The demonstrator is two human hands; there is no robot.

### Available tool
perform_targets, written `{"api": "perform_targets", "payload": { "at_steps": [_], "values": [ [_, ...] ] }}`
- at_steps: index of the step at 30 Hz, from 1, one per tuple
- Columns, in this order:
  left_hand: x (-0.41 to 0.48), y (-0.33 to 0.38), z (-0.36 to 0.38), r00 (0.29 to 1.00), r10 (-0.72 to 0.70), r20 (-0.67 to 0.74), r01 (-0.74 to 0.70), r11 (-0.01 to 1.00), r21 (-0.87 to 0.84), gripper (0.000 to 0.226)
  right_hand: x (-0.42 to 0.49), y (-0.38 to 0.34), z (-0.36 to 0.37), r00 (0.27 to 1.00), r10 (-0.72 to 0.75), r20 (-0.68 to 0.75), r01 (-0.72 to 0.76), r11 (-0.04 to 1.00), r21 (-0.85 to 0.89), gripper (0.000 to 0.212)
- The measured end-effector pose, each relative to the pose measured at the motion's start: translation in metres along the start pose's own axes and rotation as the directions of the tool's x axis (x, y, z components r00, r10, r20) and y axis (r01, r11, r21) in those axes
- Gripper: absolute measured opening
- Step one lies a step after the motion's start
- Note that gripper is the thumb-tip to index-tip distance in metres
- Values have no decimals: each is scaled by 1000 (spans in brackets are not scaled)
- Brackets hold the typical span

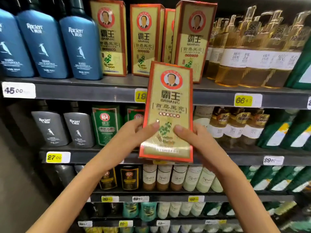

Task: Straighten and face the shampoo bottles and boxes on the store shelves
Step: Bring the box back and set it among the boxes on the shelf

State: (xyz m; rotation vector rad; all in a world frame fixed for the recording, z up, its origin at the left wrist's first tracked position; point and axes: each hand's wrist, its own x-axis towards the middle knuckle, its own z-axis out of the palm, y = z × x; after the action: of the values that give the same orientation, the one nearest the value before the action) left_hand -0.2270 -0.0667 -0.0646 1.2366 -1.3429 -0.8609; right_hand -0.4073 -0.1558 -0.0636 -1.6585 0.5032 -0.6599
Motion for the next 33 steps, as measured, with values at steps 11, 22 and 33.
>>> {"api": "perform_targets", "payload": {
  "at_steps": [11, 22, 33],
  "values": [
    [-12, 53, 7, 987, -153, 43, 159, 961, -225, 39, -7, -45, -2, 996, 49, 78, -67, 968, 240, 27],
    [52, 63, -21, 967, 117, -226, -96, 990, 103, 40, 64, -70, -4, 956, -221, -192, 210, 975, -75, 33],
    [101, 68, -57, 923, 270, -273, -185, 936, 298, 46, 138, -90, 2, 911, -381, -157, 332, 904, -269, 37]
  ]
}}
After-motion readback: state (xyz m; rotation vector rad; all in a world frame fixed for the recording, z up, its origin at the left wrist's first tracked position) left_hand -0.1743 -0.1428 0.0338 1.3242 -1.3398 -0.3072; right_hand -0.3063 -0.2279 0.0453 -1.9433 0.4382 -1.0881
